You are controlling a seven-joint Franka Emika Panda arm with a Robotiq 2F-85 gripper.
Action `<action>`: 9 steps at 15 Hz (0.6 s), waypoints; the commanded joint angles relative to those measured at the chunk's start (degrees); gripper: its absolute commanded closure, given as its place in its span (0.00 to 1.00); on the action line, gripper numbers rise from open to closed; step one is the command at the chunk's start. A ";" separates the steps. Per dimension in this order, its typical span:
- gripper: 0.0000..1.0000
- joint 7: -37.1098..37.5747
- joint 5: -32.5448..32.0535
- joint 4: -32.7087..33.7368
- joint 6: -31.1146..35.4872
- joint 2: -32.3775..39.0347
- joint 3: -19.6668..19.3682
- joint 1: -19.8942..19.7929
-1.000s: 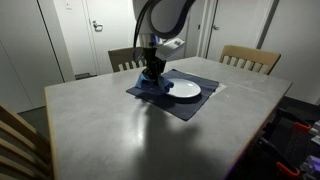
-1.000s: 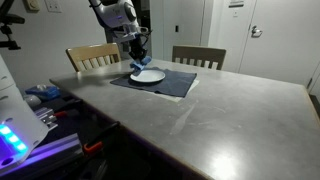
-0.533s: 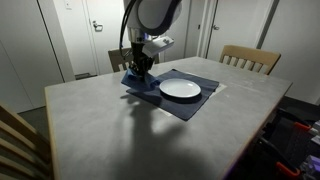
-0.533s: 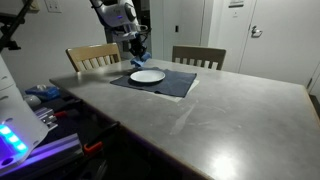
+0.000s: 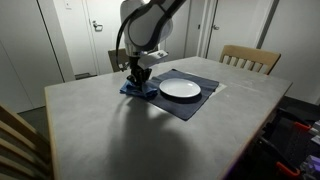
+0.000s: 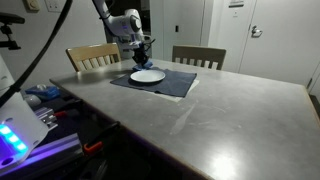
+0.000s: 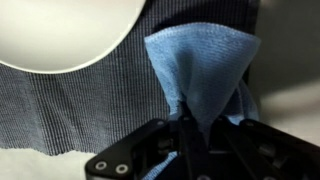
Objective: Use the cloth to wipe the plate
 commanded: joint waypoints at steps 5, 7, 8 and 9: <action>0.42 -0.16 -2.43 -2.32 -2.53 -2.87 -1.54 1.87; 0.28 1.10 -3.94 -4.90 -1.98 -4.78 -2.37 2.77; 0.20 1.56 -4.49 -6.15 -1.75 -5.73 -2.50 3.01; 0.14 1.69 -5.09 -7.44 -1.34 -6.59 -2.49 3.15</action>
